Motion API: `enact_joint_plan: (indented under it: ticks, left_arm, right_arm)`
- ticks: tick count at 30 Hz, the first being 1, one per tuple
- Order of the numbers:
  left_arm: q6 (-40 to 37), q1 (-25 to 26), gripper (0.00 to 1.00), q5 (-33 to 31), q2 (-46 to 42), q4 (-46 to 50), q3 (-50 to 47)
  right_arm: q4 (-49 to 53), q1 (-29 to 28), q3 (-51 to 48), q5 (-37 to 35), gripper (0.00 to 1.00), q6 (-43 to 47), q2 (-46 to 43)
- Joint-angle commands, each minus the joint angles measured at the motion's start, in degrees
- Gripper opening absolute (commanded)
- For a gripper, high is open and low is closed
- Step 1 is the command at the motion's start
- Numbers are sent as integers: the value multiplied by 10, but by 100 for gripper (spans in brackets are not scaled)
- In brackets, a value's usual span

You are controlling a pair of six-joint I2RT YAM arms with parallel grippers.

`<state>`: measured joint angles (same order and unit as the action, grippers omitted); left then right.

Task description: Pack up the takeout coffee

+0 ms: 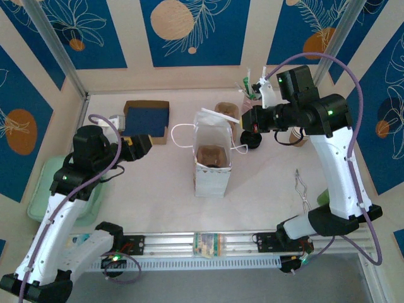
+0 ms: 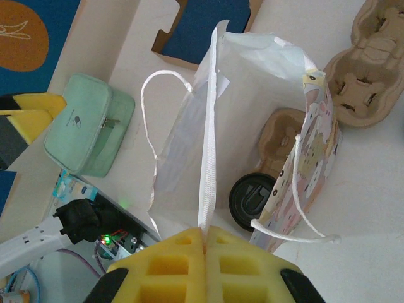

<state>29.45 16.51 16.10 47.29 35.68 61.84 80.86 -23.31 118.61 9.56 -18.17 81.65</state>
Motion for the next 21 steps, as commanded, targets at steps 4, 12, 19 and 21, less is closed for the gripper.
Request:
enact_joint_plan:
  ticks: [4,12,19,21]
  left_arm:
    - [-13,3,74,14,-12,9,19]
    - [-14,4,73,16,-9,6,21]
    - [-15,4,74,17,-6,4,20]
    - [-15,4,73,17,-5,4,19]
  right_arm:
    - [21,-3,-17,19,0,8,-17]
    - [34,-5,-39,20,0,-1,-16]
    - [42,-12,-44,16,0,-6,-10]
    - [42,-13,-43,13,0,-10,-4]
